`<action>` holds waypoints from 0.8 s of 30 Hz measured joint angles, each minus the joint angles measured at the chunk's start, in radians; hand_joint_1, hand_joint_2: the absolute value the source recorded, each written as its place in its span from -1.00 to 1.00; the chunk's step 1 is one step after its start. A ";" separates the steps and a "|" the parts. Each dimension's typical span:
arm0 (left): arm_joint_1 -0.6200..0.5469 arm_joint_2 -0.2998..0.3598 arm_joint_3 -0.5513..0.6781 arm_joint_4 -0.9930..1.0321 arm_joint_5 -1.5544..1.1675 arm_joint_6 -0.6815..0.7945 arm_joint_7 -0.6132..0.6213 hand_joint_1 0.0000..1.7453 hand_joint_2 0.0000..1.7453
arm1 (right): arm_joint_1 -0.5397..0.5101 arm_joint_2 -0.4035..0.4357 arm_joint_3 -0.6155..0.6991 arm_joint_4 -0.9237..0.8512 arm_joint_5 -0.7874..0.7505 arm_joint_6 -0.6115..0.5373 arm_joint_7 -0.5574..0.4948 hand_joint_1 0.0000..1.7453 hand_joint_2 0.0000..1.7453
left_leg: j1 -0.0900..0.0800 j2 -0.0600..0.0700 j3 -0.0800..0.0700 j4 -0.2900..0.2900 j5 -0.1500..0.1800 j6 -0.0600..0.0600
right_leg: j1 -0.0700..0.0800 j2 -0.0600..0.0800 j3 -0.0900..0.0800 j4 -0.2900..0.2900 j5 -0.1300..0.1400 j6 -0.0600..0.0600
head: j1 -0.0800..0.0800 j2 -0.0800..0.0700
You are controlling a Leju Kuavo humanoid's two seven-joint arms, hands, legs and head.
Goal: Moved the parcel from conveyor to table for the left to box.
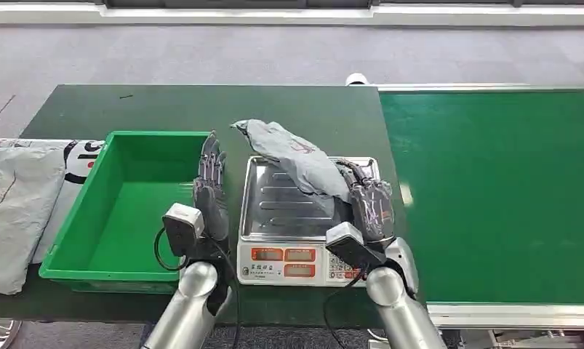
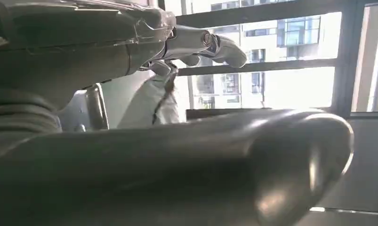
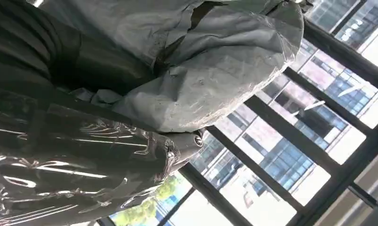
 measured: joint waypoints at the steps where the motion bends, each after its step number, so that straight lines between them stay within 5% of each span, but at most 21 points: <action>1: 0.000 0.000 -0.001 0.000 0.000 -0.003 0.003 -1.00 -1.00 | 0.011 0.001 0.000 -0.002 -0.003 0.006 0.000 1.00 1.00 | 0.000 0.000 0.000 0.000 0.000 0.000 | 0.000 0.000 0.000 0.000 0.000 0.000 | 0.000 0.000; 10: -0.003 0.000 -0.003 0.000 0.000 -0.006 0.007 -1.00 -1.00 | 0.054 0.006 0.000 -0.028 -0.005 0.021 0.004 1.00 1.00 | 0.000 0.000 0.000 0.000 0.000 0.000 | 0.000 0.000 0.000 0.000 0.000 0.000 | 0.000 0.000; 11: -0.003 -0.001 -0.003 0.000 0.000 -0.006 0.008 -1.00 -1.00 | 0.055 0.006 0.000 -0.029 -0.004 0.022 0.005 0.40 1.00 | 0.000 0.000 0.000 0.000 0.000 0.000 | 0.000 0.000 0.000 0.000 0.000 0.000 | 0.000 0.000; 12: -0.003 -0.001 -0.003 0.000 0.000 -0.008 0.008 -1.00 -1.00 | 0.057 0.006 0.000 -0.031 -0.003 0.025 0.008 0.00 1.00 | 0.000 0.000 0.000 0.000 0.000 0.000 | 0.000 0.000 0.000 0.000 0.000 0.000 | 0.000 0.000; 13: -0.003 -0.001 -0.004 0.000 -0.002 -0.012 0.008 -1.00 -1.00 | 0.059 0.007 0.000 -0.035 0.001 0.030 0.015 -0.78 1.00 | 0.000 0.000 0.000 0.000 0.000 0.000 | 0.000 0.000 0.000 0.000 0.000 0.000 | 0.000 0.000; 14: -0.003 -0.001 -0.004 0.000 -0.004 -0.015 0.008 -1.00 -1.00 | 0.061 0.007 0.000 -0.041 0.011 0.034 0.028 -1.00 1.00 | 0.000 0.000 0.000 0.000 0.000 0.000 | 0.000 0.000 0.000 0.000 0.000 0.000 | 0.000 0.000; 24: -0.014 -0.003 -0.026 0.010 -0.023 -0.035 0.021 -1.00 -1.00 | 0.158 0.006 -0.005 -0.181 -0.003 0.055 0.059 -1.00 1.00 | 0.000 0.001 0.000 0.000 -0.001 0.000 | 0.000 0.001 -0.001 0.000 0.000 0.000 | 0.000 0.000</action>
